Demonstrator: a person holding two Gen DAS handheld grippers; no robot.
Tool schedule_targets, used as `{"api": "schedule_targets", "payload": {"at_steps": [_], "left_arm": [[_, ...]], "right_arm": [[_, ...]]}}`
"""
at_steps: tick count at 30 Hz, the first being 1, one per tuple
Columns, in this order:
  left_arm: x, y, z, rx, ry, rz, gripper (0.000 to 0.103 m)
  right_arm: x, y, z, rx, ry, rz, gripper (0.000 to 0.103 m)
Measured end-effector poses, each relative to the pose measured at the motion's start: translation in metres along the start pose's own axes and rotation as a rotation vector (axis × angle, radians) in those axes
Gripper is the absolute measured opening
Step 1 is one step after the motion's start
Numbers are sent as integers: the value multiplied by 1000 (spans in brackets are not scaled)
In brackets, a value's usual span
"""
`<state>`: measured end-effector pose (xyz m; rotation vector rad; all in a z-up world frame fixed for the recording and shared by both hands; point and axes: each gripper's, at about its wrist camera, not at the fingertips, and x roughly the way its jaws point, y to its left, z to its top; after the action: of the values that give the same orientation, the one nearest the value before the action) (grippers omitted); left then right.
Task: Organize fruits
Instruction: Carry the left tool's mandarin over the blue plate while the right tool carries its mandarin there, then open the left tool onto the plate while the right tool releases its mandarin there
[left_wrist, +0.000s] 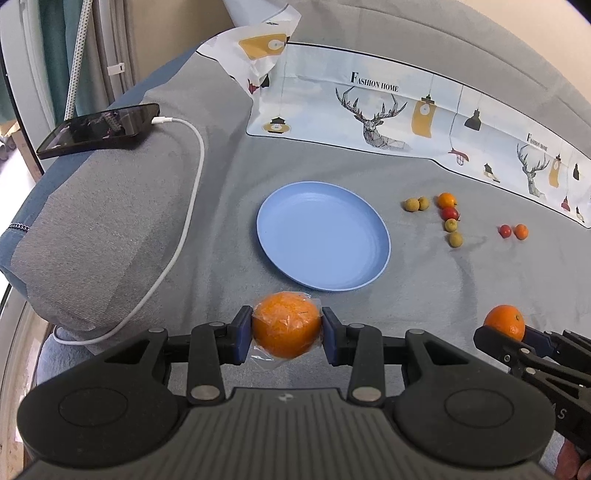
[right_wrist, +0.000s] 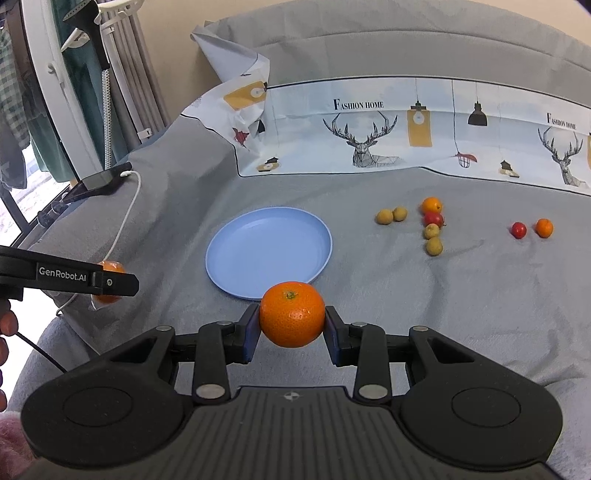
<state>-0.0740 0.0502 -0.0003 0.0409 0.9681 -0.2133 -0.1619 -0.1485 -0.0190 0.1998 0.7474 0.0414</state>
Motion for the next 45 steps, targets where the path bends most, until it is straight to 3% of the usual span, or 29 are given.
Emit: {"api": "schedule_targets", "payload": {"at_steps": [12, 27, 40, 42, 43, 44, 45], "left_arm": [[37, -7, 25, 25, 0, 21, 43], [140, -20, 84, 73, 40, 9, 43], [206, -6, 93, 66, 124, 66, 43], [207, -5, 94, 62, 119, 47, 63], [204, -3, 94, 50, 108, 21, 89], [199, 0, 95, 28, 81, -3, 103], [192, 3, 94, 7, 43, -15, 103]], "right_arm": [[34, -9, 13, 18, 19, -13, 38], [154, 4, 63, -68, 87, -16, 38], [216, 5, 67, -113, 164, 3, 38], [222, 4, 67, -118, 177, 4, 40], [224, 4, 66, -118, 182, 3, 45], [225, 4, 67, -120, 184, -2, 51], [224, 4, 68, -123, 181, -11, 65]]}}
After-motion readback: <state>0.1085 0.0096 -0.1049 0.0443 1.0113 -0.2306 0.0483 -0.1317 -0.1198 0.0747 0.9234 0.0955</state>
